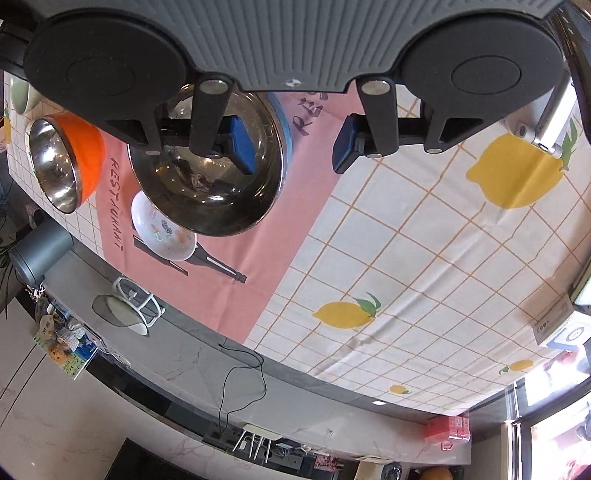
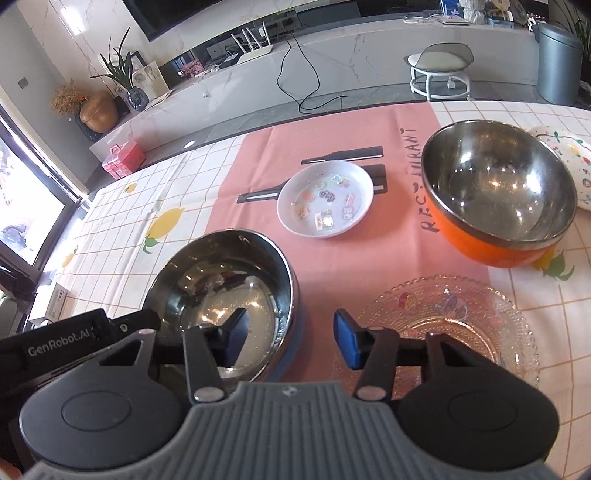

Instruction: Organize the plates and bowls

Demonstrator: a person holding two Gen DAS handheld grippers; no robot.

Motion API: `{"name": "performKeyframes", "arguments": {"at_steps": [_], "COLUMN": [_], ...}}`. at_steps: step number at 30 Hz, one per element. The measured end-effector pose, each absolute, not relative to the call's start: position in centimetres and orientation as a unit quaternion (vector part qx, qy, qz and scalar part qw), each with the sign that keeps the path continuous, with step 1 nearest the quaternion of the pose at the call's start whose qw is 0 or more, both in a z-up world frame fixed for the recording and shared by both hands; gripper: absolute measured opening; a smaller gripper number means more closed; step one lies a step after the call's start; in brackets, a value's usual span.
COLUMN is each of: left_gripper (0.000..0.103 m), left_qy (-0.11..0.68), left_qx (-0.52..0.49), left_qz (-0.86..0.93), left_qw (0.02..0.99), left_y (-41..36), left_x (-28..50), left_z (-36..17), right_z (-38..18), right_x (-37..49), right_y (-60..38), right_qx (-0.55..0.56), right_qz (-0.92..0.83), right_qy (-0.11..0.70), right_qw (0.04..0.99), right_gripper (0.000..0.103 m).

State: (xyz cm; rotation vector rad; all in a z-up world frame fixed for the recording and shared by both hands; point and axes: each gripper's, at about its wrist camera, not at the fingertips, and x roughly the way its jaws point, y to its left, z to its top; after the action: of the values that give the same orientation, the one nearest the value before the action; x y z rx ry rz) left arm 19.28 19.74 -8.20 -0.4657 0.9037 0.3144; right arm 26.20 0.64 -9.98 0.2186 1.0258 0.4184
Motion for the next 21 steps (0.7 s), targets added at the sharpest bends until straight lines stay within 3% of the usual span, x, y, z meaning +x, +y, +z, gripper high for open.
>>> {"name": "performKeyframes", "arguments": {"at_steps": [3,5,10,17,21], "left_gripper": [0.044,0.036,0.022,0.010,0.010], "left_qy": [0.431,0.433,0.441,0.436,0.429], "left_qx": [-0.219,-0.214,-0.205,-0.189,-0.185], "left_qz": [0.140,0.137,0.132,0.131,0.123], "left_qw": [0.864,0.865,0.864,0.870,0.876], "left_y": [19.3,19.1,18.6,18.0,17.8], "left_x": [19.3,19.4,19.7,19.7,19.4], "left_z": [-8.2,-8.2,-8.6,-8.3,-8.0], "right_z": [-10.3,-10.5,-11.2,-11.2,-10.9], "right_x": [26.3,26.4,26.7,26.5,26.4], "right_y": [0.7,0.5,0.3,-0.1,-0.7], "right_qx": [0.106,0.116,0.131,0.135,0.144], "right_qz": [0.197,0.201,0.204,0.202,0.199], "right_qy": [0.488,0.493,0.503,0.503,0.504], "right_qw": [0.844,0.838,0.830,0.829,0.828], "right_gripper": [0.041,0.031,0.020,0.020,0.019]}}
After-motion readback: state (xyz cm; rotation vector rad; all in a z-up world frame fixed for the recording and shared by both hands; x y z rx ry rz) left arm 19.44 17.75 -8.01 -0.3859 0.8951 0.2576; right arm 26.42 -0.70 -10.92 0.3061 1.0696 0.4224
